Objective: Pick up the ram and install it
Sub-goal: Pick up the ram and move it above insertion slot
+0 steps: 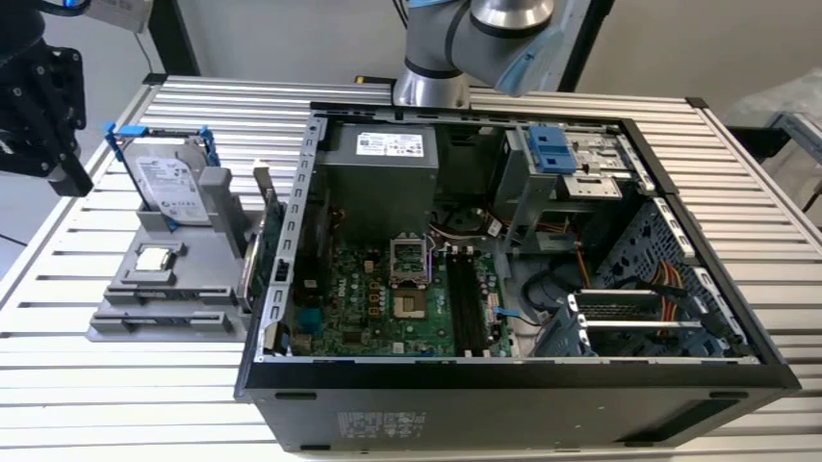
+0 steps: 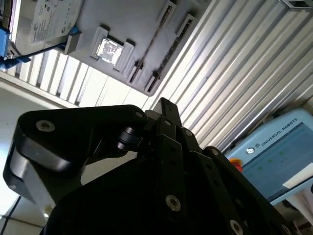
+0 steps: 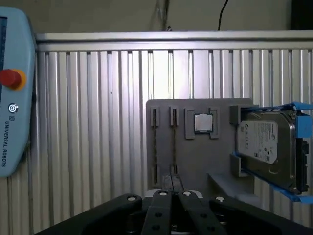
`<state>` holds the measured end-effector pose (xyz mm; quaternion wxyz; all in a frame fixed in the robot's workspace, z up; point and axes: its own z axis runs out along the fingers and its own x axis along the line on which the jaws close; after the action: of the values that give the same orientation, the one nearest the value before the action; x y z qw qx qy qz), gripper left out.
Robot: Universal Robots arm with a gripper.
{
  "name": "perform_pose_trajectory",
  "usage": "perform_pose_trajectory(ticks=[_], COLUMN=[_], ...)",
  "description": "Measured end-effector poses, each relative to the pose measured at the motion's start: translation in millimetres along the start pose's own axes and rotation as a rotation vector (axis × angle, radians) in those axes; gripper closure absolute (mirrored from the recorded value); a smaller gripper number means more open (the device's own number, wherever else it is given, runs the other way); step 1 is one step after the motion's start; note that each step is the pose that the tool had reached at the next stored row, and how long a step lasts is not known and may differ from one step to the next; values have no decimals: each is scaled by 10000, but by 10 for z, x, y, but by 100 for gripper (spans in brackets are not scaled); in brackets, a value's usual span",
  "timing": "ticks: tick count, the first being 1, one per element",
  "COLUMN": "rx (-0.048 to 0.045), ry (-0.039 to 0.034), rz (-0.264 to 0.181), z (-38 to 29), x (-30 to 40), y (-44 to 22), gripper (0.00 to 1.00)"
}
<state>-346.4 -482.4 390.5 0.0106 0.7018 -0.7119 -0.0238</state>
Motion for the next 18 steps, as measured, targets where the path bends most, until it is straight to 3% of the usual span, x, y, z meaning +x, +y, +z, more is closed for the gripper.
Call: perform_pose_trajectory(ticks=[6, 10, 18], rx=[-18, -7, 162], ry=[45, 51, -5], rz=[-927, -1003, -1008], z=[-1, 1, 15], x=[-1, 0, -4], y=[-2, -2, -3], gripper=[100, 100, 100])
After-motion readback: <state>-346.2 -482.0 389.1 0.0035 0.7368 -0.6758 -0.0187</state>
